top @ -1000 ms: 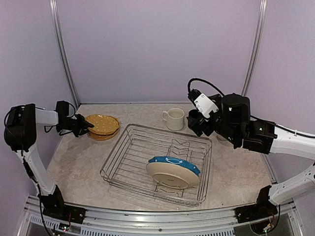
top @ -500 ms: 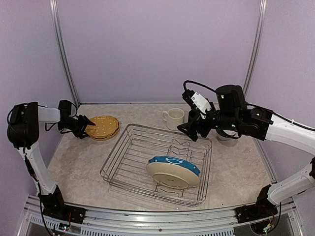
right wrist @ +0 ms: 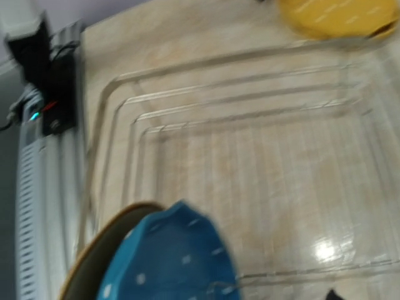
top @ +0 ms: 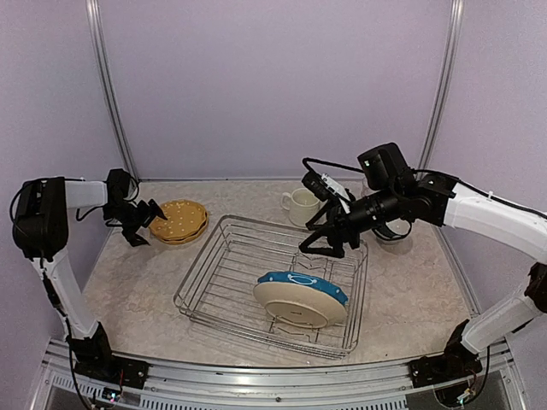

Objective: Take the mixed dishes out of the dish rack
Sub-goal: Place the plate on the plate.

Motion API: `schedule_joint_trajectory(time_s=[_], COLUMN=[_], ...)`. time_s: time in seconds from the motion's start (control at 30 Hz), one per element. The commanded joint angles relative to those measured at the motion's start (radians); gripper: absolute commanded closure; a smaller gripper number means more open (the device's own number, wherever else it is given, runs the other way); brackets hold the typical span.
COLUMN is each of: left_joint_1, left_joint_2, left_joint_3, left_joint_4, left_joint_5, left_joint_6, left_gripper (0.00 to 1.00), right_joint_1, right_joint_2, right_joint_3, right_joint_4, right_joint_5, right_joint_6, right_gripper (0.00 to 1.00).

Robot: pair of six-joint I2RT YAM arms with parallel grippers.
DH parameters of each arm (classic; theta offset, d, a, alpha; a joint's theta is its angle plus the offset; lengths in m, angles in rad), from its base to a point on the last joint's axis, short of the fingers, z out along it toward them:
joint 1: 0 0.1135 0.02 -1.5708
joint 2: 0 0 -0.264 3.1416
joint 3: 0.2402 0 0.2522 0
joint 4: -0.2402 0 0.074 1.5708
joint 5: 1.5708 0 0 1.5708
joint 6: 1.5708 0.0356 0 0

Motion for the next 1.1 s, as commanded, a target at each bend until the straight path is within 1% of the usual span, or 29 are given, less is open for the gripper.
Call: schedule_joint_trajectory(time_s=[0.0, 0.1, 0.2, 0.3, 0.57, 0.73, 0.93, 0.97, 1.07], left_joint_1=[-0.007, -0.01, -0.02, -0.032, -0.053, -0.068, -0.069, -0.098, -0.111], left_joint_2=[-0.065, -0.102, -0.148, -0.206, -0.321, -0.372, -0.434, -0.44, -0.462], left_joint_3=[-0.009, -0.021, -0.032, -0.047, -0.072, -0.074, -0.058, -0.051, -0.034], left_joint_4=[-0.093, -0.106, -0.122, -0.134, -0.163, -0.175, -0.182, -0.185, -0.193], left_joint_5=[-0.093, -0.098, -0.109, -0.112, -0.093, -0.086, -0.087, -0.089, -0.092], left_joint_6=[0.034, 0.037, 0.037, 0.041, 0.039, 0.035, 0.029, 0.029, 0.027], left_gripper=[0.01, 0.01, 0.01, 0.01, 0.01, 0.01, 0.01, 0.01, 0.01], right_joint_1=[-0.005, -0.005, -0.005, -0.004, 0.004, 0.015, 0.041, 0.045, 0.062], right_joint_2=[0.06, 0.075, 0.092, 0.112, 0.109, 0.129, 0.146, 0.15, 0.165], right_joint_3=[0.023, 0.015, 0.016, 0.017, -0.004, -0.01, -0.012, -0.01, -0.011], right_joint_4=[-0.12, -0.125, -0.136, -0.152, -0.147, -0.167, -0.181, -0.185, -0.204], right_joint_5=[-0.133, -0.135, -0.141, -0.147, -0.162, -0.149, -0.103, -0.092, -0.046], right_joint_6=[-0.02, -0.023, -0.03, -0.035, -0.03, -0.031, -0.031, -0.032, -0.041], right_gripper=[0.19, 0.22, 0.29, 0.31, 0.27, 0.27, 0.28, 0.28, 0.28])
